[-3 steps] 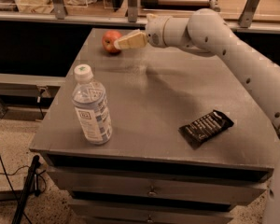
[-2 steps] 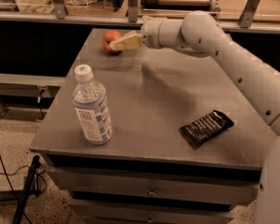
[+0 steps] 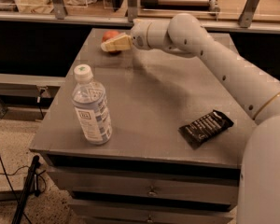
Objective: Move apple near blue plastic bottle
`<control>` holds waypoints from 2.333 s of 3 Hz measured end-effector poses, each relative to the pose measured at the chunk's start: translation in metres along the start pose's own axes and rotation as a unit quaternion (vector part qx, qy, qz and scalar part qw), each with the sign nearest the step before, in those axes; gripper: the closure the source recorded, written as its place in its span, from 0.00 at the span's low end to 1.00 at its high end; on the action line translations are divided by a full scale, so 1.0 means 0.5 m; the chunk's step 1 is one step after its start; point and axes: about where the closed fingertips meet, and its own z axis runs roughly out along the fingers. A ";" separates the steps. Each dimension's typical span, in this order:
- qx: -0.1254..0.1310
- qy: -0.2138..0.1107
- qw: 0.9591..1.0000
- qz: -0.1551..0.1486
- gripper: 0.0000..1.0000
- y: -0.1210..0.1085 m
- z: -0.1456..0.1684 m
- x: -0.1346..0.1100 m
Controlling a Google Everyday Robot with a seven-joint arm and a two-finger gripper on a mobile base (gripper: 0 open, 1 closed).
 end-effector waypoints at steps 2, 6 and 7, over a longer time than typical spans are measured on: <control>0.012 0.017 1.000 0.004 0.00 0.007 0.037 0.039; 0.011 -0.027 0.999 0.039 0.89 -0.017 0.010 0.011; 0.009 -0.026 1.000 0.009 1.00 -0.055 -0.091 -0.048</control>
Offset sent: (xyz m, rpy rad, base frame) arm 0.0125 0.0082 -0.0362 -0.0251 0.0256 -0.0674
